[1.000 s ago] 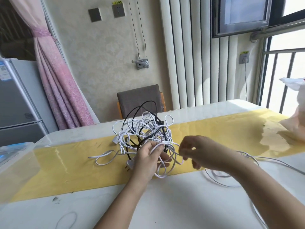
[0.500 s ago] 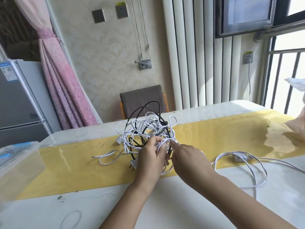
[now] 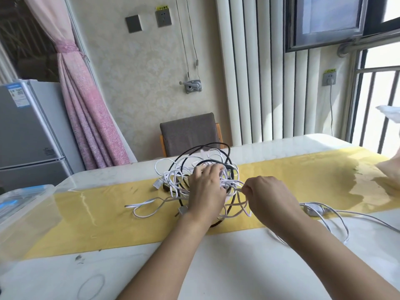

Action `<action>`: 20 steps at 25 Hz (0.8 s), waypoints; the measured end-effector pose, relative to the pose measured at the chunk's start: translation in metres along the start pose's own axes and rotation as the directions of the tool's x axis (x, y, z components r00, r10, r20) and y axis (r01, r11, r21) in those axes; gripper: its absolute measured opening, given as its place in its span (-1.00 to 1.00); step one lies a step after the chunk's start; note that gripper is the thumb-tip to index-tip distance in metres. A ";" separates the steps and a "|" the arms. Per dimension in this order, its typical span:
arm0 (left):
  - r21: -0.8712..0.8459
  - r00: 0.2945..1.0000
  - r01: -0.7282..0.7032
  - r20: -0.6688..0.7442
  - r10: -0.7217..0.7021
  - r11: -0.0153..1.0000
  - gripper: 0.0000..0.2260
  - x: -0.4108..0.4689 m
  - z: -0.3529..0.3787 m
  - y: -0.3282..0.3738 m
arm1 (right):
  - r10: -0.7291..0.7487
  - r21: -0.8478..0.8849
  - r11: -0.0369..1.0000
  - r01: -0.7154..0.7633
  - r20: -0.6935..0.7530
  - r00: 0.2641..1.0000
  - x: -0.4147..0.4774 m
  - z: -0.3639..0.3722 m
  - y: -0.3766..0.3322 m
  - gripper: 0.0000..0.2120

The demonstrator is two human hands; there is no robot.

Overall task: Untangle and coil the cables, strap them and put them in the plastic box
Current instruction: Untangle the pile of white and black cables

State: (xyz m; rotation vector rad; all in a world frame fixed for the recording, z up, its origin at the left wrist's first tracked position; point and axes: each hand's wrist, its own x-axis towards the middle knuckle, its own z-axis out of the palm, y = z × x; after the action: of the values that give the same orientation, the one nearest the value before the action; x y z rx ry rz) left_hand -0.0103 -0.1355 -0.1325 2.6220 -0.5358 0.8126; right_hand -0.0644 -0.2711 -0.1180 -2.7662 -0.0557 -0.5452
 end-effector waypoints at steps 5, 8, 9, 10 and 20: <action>0.092 0.883 -0.216 0.443 0.154 0.972 -0.60 0.071 -0.033 0.020 | 0.000 0.019 1.000 0.003 -0.136 0.991 0.005 -0.032 0.029 -0.78; 0.040 0.877 -0.197 0.453 0.158 0.980 -0.61 0.058 -0.006 0.024 | 0.084 0.058 0.995 -0.075 -0.175 0.981 0.006 -0.039 0.042 -0.77; -0.002 0.895 -0.158 0.423 0.144 0.988 -0.60 0.046 0.006 0.024 | 0.087 0.063 0.995 -0.078 -0.159 0.983 0.006 -0.036 0.042 -0.77; -0.051 0.919 -0.111 0.376 0.122 0.992 -0.58 0.036 0.017 0.024 | 0.090 0.076 0.994 -0.080 -0.131 0.987 0.006 -0.034 0.044 -0.77; -0.465 0.986 -0.143 -0.145 0.084 0.874 -0.90 0.000 0.042 0.020 | 0.136 0.170 0.976 -0.139 0.026 0.990 0.007 -0.037 0.049 -0.77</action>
State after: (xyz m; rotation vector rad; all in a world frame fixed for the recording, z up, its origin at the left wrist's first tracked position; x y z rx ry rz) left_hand 0.0004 -0.1706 -0.1607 2.0933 -0.7539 0.7545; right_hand -0.0661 -0.3293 -0.0977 -2.5826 0.0819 -0.4619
